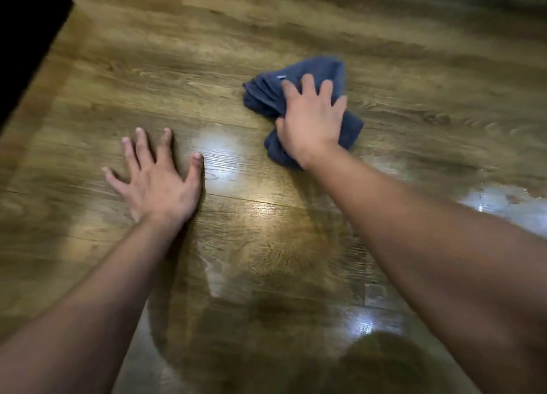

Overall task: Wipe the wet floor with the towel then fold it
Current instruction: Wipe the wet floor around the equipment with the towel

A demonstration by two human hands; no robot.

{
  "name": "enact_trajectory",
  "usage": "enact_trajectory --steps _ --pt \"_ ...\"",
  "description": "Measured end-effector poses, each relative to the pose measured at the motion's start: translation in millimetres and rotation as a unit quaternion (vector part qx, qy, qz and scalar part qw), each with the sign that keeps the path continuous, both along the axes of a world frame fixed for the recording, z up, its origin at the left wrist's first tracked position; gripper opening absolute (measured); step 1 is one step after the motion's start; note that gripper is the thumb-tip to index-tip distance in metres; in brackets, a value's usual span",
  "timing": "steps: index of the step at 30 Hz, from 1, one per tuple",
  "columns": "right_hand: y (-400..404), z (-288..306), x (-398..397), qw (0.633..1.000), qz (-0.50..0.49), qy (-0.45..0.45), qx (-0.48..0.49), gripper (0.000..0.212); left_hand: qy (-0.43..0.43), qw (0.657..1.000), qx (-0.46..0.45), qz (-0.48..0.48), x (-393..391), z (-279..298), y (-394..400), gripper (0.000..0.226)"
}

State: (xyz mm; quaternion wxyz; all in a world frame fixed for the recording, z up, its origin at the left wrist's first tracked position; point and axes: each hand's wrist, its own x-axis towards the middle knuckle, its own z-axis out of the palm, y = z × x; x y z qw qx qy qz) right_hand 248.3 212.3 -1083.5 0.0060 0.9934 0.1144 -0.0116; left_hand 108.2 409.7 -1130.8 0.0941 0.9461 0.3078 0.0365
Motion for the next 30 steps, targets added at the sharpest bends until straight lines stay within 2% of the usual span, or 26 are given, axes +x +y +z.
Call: enact_trajectory --steps 2,4,6,8,10,12,14,16,18,21,24,27,28,30 --pt "9.4 -0.5 -54.6 0.998 0.058 -0.016 0.007 0.068 -0.071 0.996 -0.051 0.01 -3.7 4.2 2.1 0.056" --pt "8.6 -3.3 -131.1 0.988 0.147 -0.002 0.036 0.073 -0.152 0.98 -0.123 0.04 -8.4 7.7 4.3 0.051" --pt "-1.4 -8.0 -210.6 0.971 0.228 0.032 0.059 0.068 -0.185 0.968 -0.157 0.063 -9.6 10.0 5.2 0.051" --pt "-14.8 -10.6 -258.1 0.949 0.302 0.06 0.062 0.059 -0.19 0.964 -0.171 0.07 -9.6 12.2 5.5 0.049" --pt "-25.5 -7.0 -243.6 0.93 0.351 0.083 0.073 0.059 -0.188 0.964 -0.179 0.062 -10.1 13.9 5.6 0.049" --pt "-27.2 -4.0 -192.6 0.93 0.361 0.055 0.053 0.071 -0.18 0.965 -0.18 0.055 -11.4 14.8 5.1 0.051" --pt "-23.9 -5.9 -116.8 0.959 0.283 0.005 0.021 0.077 -0.169 0.969 -0.175 0.048 -11.9 15.2 4.8 0.053" --pt "-19.3 -5.0 -40.2 0.992 0.129 -0.01 0.003 0.068 -0.146 0.975 -0.162 0.033 -10.7 15.8 3.4 0.056" --pt "-15.9 -3.3 12.3 1.0 0.014 0.006 0.006 0.059 -0.114 0.982 -0.148 0.016 -7.1 15.6 3.5 0.058" --pt "2.1 -1.4 12.4 0.999 -0.038 0.028 0.004 0.056 -0.08 0.988 -0.129 -0.004 -9.0 16.4 2.5 0.056" --pt "25.7 2.1 -63.2 0.998 0.063 0.002 -0.006 0.066 -0.071 0.983 -0.171 0.004 -6.5 20.8 10.5 0.046" --pt "36.6 -2.0 -185.9 0.968 0.247 0.006 0.05 0.068 -0.073 0.942 -0.328 0.013 -5.3 30.5 56.4 0.054" --pt "36.5 -6.1 -225.2 0.948 0.31 0.022 0.072 0.061 -0.029 0.948 -0.316 0.018 -8.3 31.0 74.4 0.062" --pt "33.9 -13.8 -285.9 0.898 0.431 0.049 0.071 0.045 0.119 0.97 -0.211 0.029 -21.3 23.5 99.1 0.072"
